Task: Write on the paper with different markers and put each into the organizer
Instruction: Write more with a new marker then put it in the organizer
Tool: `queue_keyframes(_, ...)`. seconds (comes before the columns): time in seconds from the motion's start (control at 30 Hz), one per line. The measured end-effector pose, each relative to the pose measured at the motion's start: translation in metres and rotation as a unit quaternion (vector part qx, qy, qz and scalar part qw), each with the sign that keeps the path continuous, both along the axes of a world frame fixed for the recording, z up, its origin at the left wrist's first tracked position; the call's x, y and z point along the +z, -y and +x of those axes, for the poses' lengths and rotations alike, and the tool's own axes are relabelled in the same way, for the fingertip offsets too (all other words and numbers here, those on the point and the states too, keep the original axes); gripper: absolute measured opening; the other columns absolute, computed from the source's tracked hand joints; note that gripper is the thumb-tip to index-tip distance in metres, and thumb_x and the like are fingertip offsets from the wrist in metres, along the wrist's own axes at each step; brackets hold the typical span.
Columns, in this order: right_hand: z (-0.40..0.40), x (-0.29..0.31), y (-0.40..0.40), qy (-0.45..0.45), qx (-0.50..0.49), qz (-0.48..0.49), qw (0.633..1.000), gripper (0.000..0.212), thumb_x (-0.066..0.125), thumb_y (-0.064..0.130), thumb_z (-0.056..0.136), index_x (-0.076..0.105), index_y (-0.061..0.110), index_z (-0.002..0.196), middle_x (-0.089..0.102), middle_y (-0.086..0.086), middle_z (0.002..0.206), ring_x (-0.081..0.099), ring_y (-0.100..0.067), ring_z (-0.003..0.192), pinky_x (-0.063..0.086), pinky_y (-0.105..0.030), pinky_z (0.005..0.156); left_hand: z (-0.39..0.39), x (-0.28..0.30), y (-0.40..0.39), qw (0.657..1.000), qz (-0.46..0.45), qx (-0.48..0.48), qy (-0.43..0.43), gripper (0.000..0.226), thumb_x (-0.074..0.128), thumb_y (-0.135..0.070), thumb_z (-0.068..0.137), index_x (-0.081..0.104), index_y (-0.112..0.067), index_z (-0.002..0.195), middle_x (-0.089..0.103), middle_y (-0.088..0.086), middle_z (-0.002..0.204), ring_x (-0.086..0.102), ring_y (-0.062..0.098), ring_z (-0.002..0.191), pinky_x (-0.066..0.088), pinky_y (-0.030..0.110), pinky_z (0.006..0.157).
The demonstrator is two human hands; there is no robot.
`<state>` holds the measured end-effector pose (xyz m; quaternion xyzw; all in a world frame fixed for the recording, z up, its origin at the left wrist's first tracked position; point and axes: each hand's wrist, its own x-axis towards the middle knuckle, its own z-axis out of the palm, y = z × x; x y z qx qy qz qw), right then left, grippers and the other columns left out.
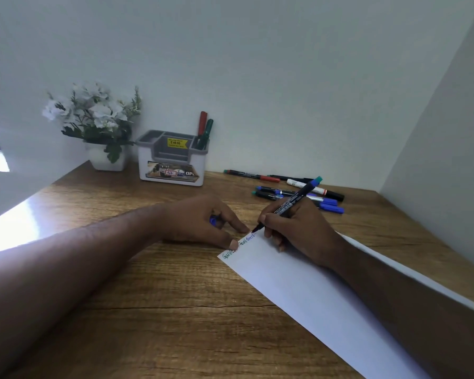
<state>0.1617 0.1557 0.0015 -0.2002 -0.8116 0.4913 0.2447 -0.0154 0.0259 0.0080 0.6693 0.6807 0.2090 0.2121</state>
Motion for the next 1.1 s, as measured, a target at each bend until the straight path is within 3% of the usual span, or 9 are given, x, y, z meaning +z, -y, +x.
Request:
queue_keyframes(0.1,0.0,0.0,-0.001,-0.006,0.001,-0.002,1.0,0.013,0.059,0.001,0.088,0.067,-0.003,0.078,0.063,-0.012,0.059,0.053,-0.018,0.043,0.047,-0.026,0.04,0.0,-0.001,0.0,1.0,-0.001,0.003,0.007,0.041,0.072,-0.049,0.076,0.065,-0.042,0.116,0.067,-0.017,0.118,0.059,0.006,0.109,0.043,0.039,0.103)
queue_keyframes(0.2,0.001,0.001,-0.002,-0.048,0.004,-0.031,0.998,0.009,0.058,-0.004,0.086,0.066,-0.002,0.08,0.062,-0.014,0.059,0.05,-0.022,0.042,0.045,-0.026,0.039,0.0,-0.004,0.0,1.0,0.018,0.013,0.016,0.038,0.073,-0.051,0.074,0.068,-0.043,0.111,0.07,-0.024,0.091,0.061,-0.003,0.089,0.047,0.027,0.087)
queue_keyframes(0.3,0.0,0.003,-0.004,-0.113,-0.004,-0.043,0.993,0.012,0.06,-0.01,0.083,0.06,0.003,0.081,0.057,-0.016,0.059,0.045,-0.024,0.044,0.04,-0.026,0.04,0.002,-0.001,0.003,0.995,0.071,0.045,0.046,0.035,0.07,-0.059,0.073,0.073,-0.041,0.103,0.071,-0.02,0.091,0.062,-0.004,0.087,0.046,0.024,0.079)
queue_keyframes(0.43,-0.002,0.01,-0.006,-0.18,0.002,-0.057,0.982,0.016,0.065,-0.014,0.078,0.064,0.003,0.077,0.059,-0.004,0.059,0.042,-0.016,0.044,0.036,-0.024,0.043,0.005,0.001,0.005,0.973,0.137,0.097,0.161,0.044,0.035,-0.045,0.098,0.072,-0.021,0.097,0.048,-0.006,0.054,0.043,0.004,0.049,0.037,0.014,0.055)
queue_keyframes(0.53,-0.002,0.012,-0.003,-0.202,0.049,-0.095,0.974,0.013,0.063,-0.007,0.079,0.071,0.002,0.085,0.06,-0.013,0.066,0.047,-0.016,0.049,0.04,-0.024,0.046,0.002,0.002,0.004,0.947,0.145,0.116,0.261,0.029,0.029,-0.018,0.099,0.056,-0.016,0.108,0.042,0.002,0.061,0.038,0.012,0.056,0.036,0.026,0.056)
queue_keyframes(0.7,-0.001,0.014,0.002,-0.196,0.065,-0.141,0.968,0.012,0.055,-0.007,0.089,0.063,0.001,0.091,0.064,-0.016,0.07,0.054,-0.018,0.05,0.045,-0.026,0.046,0.003,0.002,-0.002,0.911,0.11,0.138,0.372,0.027,0.051,-0.017,0.097,0.045,-0.024,0.122,0.058,0.004,0.076,0.045,0.013,0.061,0.037,0.024,0.049)
queue_keyframes(0.8,-0.001,0.015,0.001,-0.207,0.042,-0.148,0.966,0.008,0.062,-0.003,0.085,0.062,0.004,0.082,0.063,-0.015,0.064,0.054,-0.018,0.048,0.045,-0.025,0.045,-0.001,0.001,-0.001,0.871,0.105,0.12,0.464,0.031,0.061,-0.019,0.083,0.049,-0.012,0.111,0.07,0.01,0.086,0.045,0.013,0.059,0.036,0.021,0.046)
queue_keyframes(0.97,0.0,0.017,-0.001,-0.219,0.02,-0.174,0.96,0.009,0.066,-0.003,0.081,0.066,0.005,0.079,0.063,-0.012,0.062,0.054,-0.016,0.046,0.045,-0.024,0.044,-0.002,-0.001,-0.001,0.866,0.108,0.112,0.475,0.029,0.056,-0.025,0.082,0.062,-0.006,0.103,0.073,0.012,0.103,0.045,0.008,0.058,0.035,0.018,0.047)
queue_keyframes(1.1,-0.002,0.012,-0.001,-0.198,0.027,-0.155,0.967,0.006,0.07,-0.003,0.077,0.068,0.001,0.081,0.064,-0.013,0.063,0.056,-0.017,0.048,0.047,-0.026,0.046,-0.001,-0.001,-0.001,0.871,0.11,0.114,0.465,0.024,0.054,-0.025,0.087,0.068,-0.009,0.099,0.074,0.014,0.098,0.043,0.007,0.055,0.036,0.016,0.046)
